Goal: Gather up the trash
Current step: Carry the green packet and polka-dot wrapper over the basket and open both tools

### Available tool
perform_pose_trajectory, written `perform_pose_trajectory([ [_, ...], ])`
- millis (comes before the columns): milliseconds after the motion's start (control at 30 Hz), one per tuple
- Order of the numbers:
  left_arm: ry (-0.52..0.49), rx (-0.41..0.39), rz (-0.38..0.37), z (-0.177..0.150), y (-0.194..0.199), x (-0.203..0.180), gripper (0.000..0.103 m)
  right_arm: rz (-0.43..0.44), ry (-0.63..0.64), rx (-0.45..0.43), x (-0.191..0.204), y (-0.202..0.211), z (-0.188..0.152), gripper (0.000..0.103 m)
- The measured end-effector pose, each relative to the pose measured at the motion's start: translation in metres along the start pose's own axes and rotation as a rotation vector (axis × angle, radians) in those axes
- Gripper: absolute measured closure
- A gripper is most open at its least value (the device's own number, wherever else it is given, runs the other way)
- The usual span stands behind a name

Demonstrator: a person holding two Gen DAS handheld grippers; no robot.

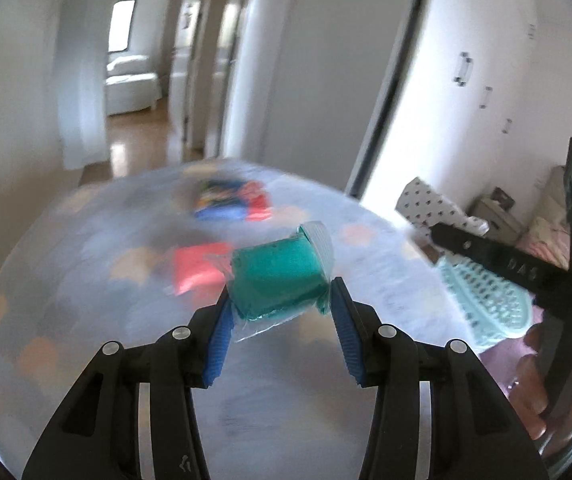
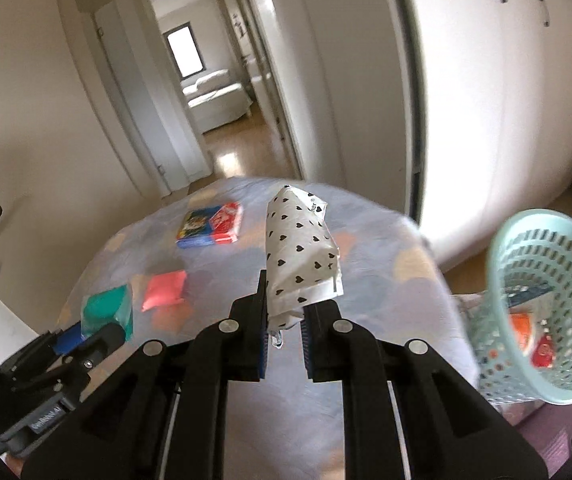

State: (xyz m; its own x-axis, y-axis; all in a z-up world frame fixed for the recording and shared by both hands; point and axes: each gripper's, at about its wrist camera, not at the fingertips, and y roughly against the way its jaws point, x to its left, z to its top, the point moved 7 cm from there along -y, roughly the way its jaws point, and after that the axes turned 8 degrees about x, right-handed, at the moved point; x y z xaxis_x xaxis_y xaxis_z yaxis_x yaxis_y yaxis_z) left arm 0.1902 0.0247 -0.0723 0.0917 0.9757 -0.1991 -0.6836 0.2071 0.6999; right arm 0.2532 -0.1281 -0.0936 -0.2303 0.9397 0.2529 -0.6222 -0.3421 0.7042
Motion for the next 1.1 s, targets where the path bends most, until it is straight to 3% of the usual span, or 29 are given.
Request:
perform_pose_trajectory([
  [233, -0.132, -0.012, -0.088, 0.008, -0.003, -0.081, 0.058, -0.027, -0.061, -0.066, -0.052, 0.044, -0.004, 0.092],
  [433, -0.217, -0.01, -0.15, 0.015, -0.022, -0.139, 0.058, -0.115, -0.117, -0.11, -0.109, 0.08, -0.011, 0.092],
  [833, -0.337, 0.087, -0.281, 0.013, -0.081, -0.253, 0.058, -0.238, -0.314, -0.107, -0.222, 0.111, -0.036, 0.092],
  [1100, -0.369, 0.193, -0.318, 0.006, -0.139, -0.287, 0.057, -0.253, -0.426, -0.086, -0.266, 0.111, -0.051, 0.091],
])
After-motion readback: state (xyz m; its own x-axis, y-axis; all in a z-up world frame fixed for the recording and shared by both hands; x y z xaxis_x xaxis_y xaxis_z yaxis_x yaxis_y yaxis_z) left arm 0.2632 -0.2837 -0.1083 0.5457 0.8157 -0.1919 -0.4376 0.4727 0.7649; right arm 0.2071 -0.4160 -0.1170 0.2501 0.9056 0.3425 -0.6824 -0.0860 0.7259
